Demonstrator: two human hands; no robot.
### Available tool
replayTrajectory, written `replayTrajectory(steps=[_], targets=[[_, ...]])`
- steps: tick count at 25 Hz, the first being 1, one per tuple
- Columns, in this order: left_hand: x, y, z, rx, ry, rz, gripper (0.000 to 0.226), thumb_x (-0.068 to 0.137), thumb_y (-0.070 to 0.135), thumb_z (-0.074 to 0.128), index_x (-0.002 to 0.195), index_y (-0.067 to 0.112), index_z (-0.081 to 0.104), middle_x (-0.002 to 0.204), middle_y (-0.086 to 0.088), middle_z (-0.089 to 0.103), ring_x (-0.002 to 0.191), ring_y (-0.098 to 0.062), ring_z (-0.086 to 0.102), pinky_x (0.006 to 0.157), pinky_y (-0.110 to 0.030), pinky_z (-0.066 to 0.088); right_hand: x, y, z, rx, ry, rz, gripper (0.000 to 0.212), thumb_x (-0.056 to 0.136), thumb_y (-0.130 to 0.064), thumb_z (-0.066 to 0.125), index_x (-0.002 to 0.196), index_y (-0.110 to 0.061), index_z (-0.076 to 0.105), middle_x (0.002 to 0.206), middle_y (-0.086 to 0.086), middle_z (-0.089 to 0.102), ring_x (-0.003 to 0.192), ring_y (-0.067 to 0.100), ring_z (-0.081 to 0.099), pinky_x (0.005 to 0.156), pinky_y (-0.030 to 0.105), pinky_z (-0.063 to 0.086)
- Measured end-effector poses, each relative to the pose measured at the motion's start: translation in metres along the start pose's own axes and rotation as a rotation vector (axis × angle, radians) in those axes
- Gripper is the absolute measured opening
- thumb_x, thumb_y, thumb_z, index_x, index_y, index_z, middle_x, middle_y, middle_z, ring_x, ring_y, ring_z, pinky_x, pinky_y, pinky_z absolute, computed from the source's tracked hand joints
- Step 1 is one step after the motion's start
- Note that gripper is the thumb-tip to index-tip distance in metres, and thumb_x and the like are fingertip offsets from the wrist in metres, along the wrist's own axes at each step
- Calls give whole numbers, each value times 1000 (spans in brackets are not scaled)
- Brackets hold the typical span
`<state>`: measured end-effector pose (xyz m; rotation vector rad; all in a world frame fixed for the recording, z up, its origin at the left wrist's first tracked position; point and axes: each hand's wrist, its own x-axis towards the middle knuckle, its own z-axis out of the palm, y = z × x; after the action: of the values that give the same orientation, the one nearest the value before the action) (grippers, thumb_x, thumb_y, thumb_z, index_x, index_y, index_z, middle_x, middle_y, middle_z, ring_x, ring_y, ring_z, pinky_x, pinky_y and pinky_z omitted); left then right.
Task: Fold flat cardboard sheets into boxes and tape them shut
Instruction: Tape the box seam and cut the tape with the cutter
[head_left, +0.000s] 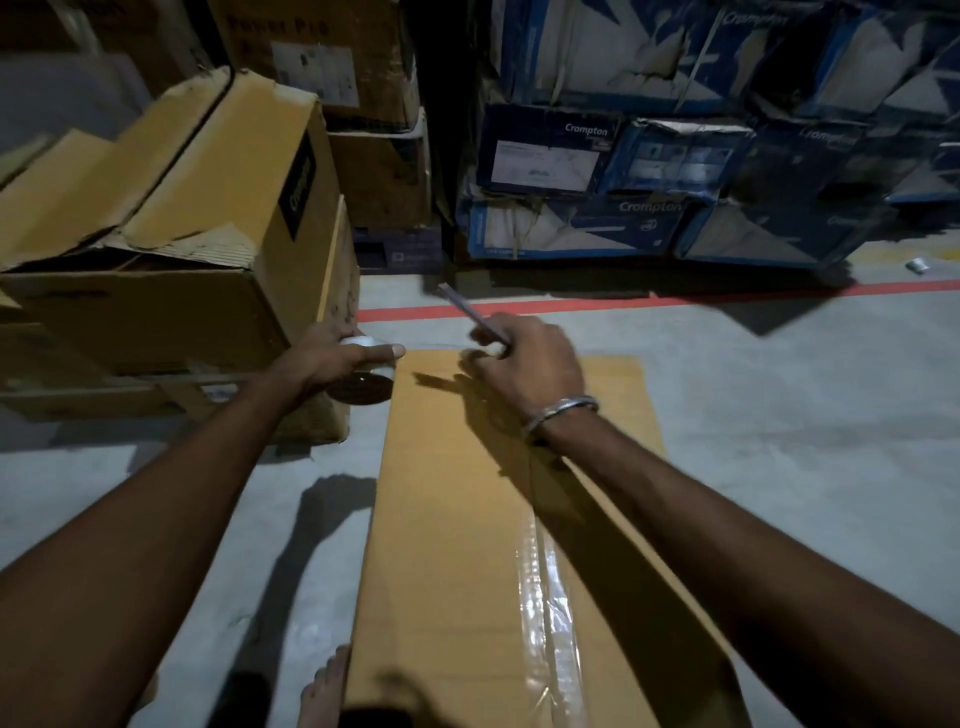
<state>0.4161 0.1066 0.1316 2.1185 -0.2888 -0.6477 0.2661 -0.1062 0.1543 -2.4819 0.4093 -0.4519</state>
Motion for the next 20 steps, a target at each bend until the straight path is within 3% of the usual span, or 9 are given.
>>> replayTrajectory(steps=[4,7,9,11,14,17,20], targets=[[2,-1,0,-15,21,7,47,81,45,84,113,12,73,105,-10,75,95,-27,74,84,-42,61,11,-45,51,-135,-70,-125,18,97,-23,66,111,-26,77,93,-2,72,87,18,62,71,32,51],[3,-6,-3,-28,36,-8,38,86,33,81,113,9,73,106,-13,76,95,-28,74,85,-42,60,15,-43,64,-162,-133,-127,16,99,-23,63,108,-24,76,89,-1,71,85,20,64,70,34,55],[4,-7,-2,-10,26,-16,47,82,42,83,114,9,72,106,-12,76,95,-28,74,85,-44,61,15,-31,58,-155,-138,-112,17,99,-26,62,111,-24,75,92,-2,71,87,17,63,74,36,56],[4,-6,-2,35,8,-11,60,81,54,81,117,7,69,108,-7,72,90,-21,70,73,-36,57,14,-11,41,-154,-150,-99,19,101,-29,60,115,-27,74,96,-5,71,87,13,61,73,31,53],[5,-6,0,67,22,12,67,82,55,80,126,6,66,112,-7,65,82,-11,61,63,-27,45,9,31,2,-222,-147,-32,19,101,-33,58,114,-31,72,94,-9,69,82,9,58,65,26,46],[7,-7,-3,71,15,14,73,76,60,82,122,6,68,112,-8,69,85,-17,65,67,-30,51,-5,78,-38,-356,-7,107,24,101,-39,56,115,-31,74,85,-7,68,76,14,58,58,28,47],[1,-6,-6,63,-1,28,93,52,82,83,112,12,72,107,-8,74,94,-26,73,82,-44,63,-24,97,-56,-454,86,220,27,104,-38,54,123,-34,73,72,-7,55,66,15,49,50,24,31]])
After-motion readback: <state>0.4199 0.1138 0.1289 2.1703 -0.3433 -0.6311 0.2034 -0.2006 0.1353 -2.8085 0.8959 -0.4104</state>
